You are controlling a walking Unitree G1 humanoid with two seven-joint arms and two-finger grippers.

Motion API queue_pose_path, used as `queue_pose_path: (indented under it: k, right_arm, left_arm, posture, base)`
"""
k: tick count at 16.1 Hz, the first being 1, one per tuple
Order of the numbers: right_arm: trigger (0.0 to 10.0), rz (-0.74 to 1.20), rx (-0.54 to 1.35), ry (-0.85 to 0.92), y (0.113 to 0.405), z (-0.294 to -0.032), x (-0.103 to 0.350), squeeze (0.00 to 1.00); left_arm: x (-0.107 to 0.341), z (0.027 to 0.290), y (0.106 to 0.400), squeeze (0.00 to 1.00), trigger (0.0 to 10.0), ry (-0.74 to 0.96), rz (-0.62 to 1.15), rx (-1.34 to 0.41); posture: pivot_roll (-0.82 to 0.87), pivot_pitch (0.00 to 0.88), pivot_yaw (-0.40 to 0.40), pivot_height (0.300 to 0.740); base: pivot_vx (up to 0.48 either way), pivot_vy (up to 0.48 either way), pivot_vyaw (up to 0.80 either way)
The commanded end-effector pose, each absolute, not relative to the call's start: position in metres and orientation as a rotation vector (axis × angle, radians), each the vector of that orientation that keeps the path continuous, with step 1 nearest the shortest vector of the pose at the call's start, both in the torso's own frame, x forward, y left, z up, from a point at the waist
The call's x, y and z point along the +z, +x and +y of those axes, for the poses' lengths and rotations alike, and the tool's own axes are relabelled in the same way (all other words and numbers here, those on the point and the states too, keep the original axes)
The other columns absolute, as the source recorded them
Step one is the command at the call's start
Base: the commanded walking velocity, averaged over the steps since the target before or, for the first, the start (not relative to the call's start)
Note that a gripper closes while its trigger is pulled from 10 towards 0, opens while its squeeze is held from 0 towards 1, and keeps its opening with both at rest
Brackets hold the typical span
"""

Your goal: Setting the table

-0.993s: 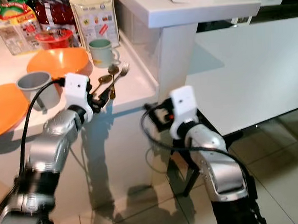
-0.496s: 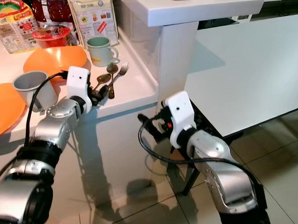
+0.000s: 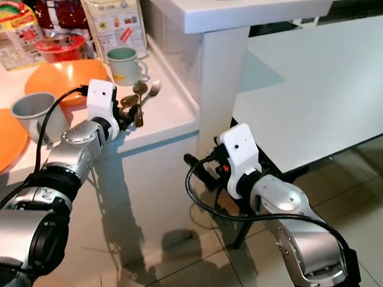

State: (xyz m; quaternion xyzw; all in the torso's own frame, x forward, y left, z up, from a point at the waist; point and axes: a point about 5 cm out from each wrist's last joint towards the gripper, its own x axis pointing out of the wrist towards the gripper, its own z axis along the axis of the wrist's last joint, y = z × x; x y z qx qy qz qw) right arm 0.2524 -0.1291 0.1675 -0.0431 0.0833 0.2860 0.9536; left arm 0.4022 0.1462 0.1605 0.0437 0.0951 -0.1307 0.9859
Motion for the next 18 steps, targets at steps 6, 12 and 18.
queue_pose_path:
  k: [6,12,18]
  right_arm:
    - [10.0,0.173,0.588,-0.097,0.247,-0.128,0.174,0.0]
    - [10.0,0.178,0.589,-0.102,0.248,-0.129,0.175,0.0]
    - [10.0,0.178,0.593,-0.103,0.247,-0.128,0.176,0.0]
  left_arm:
    - [0.159,0.162,0.404,0.0,10.0,0.102,0.228,-0.184]
    - [0.165,0.163,0.406,0.0,10.0,0.016,0.196,-0.185]
    - [0.162,0.177,0.405,0.0,10.0,0.044,0.208,-0.073]
  posture:
    - [-0.17,0.0,-0.005,0.74]
    - [-0.17,0.0,-0.01,0.74]
    - [-0.18,0.0,-0.009,0.74]
  base:
    - [0.0,0.0,0.0]
    - [0.0,0.0,0.0]
    - [0.0,0.0,0.0]
